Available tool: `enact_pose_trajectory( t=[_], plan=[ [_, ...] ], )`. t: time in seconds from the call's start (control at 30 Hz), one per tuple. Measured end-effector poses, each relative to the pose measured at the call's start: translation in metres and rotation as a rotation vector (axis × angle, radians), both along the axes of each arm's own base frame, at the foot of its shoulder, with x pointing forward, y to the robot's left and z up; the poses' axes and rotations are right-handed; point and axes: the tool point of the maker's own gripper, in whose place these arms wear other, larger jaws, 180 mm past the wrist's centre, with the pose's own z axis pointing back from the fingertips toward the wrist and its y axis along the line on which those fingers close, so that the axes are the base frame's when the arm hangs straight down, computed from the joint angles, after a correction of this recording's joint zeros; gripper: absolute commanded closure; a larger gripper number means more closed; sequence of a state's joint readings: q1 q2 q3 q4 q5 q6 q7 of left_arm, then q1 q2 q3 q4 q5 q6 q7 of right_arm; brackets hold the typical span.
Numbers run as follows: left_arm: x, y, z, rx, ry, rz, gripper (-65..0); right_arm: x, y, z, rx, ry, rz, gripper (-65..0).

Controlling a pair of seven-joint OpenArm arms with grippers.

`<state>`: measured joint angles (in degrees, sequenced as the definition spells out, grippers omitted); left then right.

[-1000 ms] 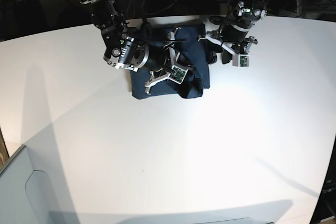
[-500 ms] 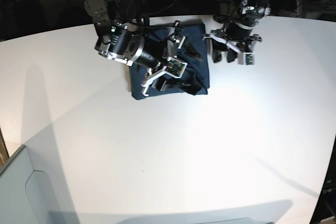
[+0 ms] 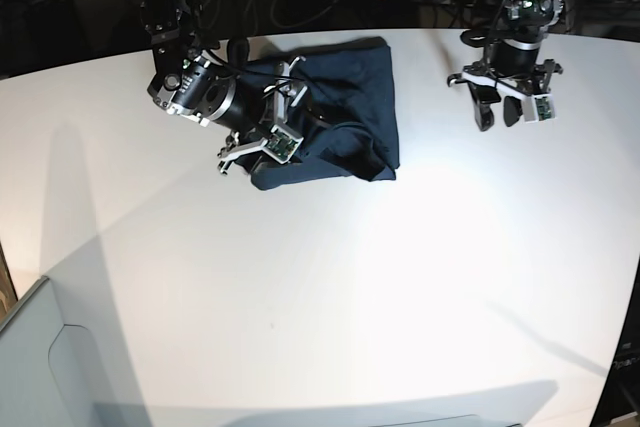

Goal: Fold the T-shirt properly
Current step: 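Press the folded layer flat with the right gripper and release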

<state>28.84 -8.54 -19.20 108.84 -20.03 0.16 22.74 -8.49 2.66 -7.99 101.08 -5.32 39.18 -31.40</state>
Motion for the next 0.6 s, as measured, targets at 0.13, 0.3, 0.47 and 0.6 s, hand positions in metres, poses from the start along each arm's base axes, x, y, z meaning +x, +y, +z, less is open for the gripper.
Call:
enact_pose_trajectory(
  t=[0.13, 0.3, 0.47, 0.6],
  plan=[
    [-0.002, 0.015, 0.004, 0.023, -0.006, 0.033, -26.1, -0.001, 0.002, 0.000, 0.004, 0.002, 0.004, -20.4],
    [-0.002, 0.018, 0.005, 0.027, -0.008, 0.040, -26.1, -0.010, 0.005, 0.003, 0.016, 0.006, 0.004, -2.4],
    [-0.001, 0.017, 0.005, 0.025, -0.010, 0.040, -26.1, -0.026, 0.026, 0.020, 0.050, -0.028, 0.067, -0.3],
    [-0.001, 0.017, 0.005, 0.025, -0.010, 0.040, -26.1, -0.054, 0.048, 0.018, 0.072, 0.008, 0.138, -0.4]
  ],
)
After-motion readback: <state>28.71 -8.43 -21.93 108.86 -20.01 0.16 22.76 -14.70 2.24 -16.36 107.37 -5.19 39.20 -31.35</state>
